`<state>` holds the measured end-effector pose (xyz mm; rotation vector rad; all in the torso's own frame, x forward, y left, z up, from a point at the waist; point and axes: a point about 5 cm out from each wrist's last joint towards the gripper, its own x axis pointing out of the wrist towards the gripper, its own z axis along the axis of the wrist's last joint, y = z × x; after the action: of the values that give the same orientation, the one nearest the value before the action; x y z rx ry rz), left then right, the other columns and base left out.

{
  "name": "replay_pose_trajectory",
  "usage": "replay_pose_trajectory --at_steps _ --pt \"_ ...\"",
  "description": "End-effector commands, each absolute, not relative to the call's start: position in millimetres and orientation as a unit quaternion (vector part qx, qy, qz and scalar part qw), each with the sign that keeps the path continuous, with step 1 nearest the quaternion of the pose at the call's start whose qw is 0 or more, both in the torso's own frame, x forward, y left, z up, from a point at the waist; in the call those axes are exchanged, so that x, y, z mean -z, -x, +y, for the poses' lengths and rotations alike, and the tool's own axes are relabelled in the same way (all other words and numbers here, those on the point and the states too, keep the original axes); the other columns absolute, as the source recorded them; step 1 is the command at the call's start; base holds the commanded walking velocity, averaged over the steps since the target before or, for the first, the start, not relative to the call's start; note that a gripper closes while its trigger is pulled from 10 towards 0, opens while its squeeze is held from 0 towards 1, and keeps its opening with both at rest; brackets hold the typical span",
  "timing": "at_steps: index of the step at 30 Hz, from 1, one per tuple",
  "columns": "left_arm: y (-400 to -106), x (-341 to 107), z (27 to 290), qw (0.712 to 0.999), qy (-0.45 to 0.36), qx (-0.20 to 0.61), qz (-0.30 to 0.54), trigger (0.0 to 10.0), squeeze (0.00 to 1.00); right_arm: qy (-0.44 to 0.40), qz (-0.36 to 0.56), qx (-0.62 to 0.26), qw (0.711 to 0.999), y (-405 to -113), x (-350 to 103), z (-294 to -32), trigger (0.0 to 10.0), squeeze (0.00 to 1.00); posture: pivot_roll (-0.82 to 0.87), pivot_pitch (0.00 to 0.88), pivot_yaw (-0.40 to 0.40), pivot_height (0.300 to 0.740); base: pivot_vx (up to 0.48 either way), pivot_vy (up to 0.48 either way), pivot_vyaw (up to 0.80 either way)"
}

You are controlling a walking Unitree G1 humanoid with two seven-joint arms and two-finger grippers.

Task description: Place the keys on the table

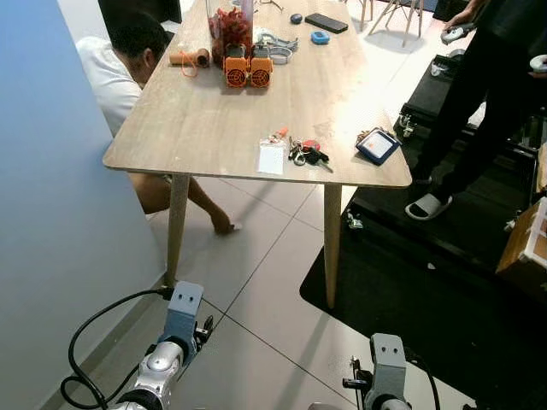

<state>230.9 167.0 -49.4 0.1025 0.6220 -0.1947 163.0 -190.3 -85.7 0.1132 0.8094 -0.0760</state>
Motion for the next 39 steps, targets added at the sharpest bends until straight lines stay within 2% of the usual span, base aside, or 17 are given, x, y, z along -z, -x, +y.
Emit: replay_pose_trajectory --at_steps 1,39 --pt "-227.1 52.4 170.9 0.943 -0.050 0.087 0.317 10.0 0.00 -0.054 0.403 0.040 0.913 -157.9 88.1 -192.3 10.0 0.00 0.04 0.042 -0.010 0.740 0.000 0.000 0.00" --pt "-228.4 50.9 169.7 0.946 -0.048 0.087 0.309 10.0 0.00 -0.046 0.410 0.041 0.910 -153.7 89.3 -196.3 10.0 0.00 0.03 0.053 -0.016 0.740 0.000 0.000 0.00"
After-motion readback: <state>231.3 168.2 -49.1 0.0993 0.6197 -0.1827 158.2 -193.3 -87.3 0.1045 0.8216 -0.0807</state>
